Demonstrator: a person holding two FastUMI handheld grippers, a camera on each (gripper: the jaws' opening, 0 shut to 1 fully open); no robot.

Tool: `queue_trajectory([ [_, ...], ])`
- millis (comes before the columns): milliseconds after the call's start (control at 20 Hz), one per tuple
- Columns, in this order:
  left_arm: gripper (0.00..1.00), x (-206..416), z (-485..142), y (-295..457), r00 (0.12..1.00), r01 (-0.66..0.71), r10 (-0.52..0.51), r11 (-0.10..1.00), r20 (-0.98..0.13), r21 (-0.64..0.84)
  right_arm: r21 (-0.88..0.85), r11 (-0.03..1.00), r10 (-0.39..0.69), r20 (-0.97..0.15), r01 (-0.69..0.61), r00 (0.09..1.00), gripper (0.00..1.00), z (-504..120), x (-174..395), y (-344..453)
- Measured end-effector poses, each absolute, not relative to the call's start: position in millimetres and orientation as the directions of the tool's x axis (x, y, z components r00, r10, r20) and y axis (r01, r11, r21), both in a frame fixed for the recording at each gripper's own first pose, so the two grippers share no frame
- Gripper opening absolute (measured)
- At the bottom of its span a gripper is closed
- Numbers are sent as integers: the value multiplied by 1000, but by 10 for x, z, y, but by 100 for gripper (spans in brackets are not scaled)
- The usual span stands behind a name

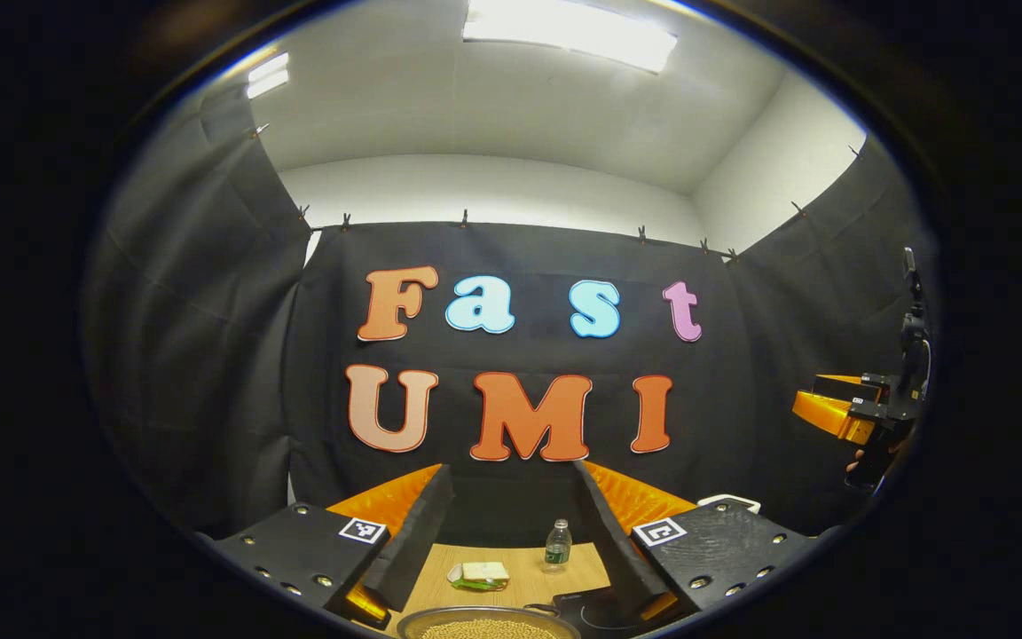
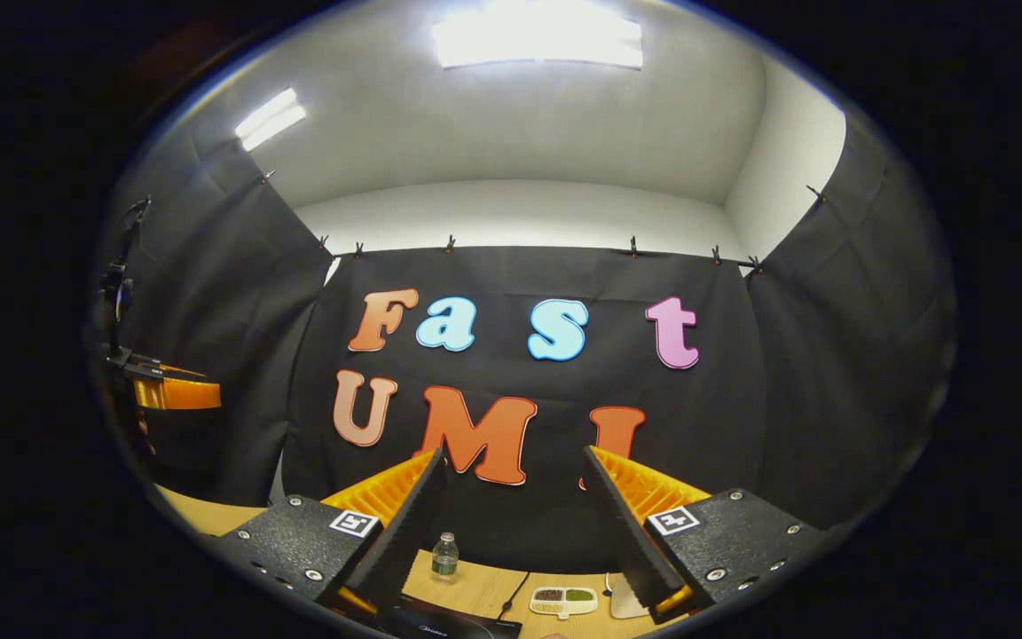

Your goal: First push the handle of the pot to place it horizontally, then grasp the pot with both hands and set it on the induction cooktop.

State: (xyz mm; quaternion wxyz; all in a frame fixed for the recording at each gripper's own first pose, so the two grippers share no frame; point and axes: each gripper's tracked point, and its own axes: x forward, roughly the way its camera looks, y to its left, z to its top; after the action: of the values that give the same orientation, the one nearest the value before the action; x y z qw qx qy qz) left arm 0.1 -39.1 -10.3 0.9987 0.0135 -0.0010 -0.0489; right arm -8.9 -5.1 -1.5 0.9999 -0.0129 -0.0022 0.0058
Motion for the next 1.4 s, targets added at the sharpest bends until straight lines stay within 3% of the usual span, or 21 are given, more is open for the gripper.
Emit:
queue_trajectory([
  [300,87,-65,-369,-317,994,91,-90,996,-61,17,-24,1000,13,-18,-13,1000,95,-185,-92,-69],
  [400,76,-115,-580,-285,988,98,-96,995,-118,7,-25,1000,14,-21,-14,1000,95,-239,-104,-70],
  [550,39,-195,-1021,-144,972,67,-59,997,-228,28,-18,999,33,-32,-34,999,95,-386,-137,-15],
  [650,20,-272,-1329,14,948,27,-11,999,-319,44,-28,999,39,-40,-41,998,95,-479,-153,0],
  [750,10,-354,-1653,100,908,-7,17,1000,-418,26,-38,998,39,-41,-41,998,95,-554,-160,13],
  [900,5,-534,-2170,277,832,-71,46,997,-553,-25,-43,998,52,-55,-55,997,95,-707,-170,83],
  [1100,4,-932,-2790,439,667,-180,58,980,-743,-86,-60,996,65,-76,-69,995,95,-895,-178,139],
  [1400,4,-1509,-3192,651,486,-352,90,931,-869,-101,-85,990,100,-98,-108,990,95,-1144,-174,316],
])
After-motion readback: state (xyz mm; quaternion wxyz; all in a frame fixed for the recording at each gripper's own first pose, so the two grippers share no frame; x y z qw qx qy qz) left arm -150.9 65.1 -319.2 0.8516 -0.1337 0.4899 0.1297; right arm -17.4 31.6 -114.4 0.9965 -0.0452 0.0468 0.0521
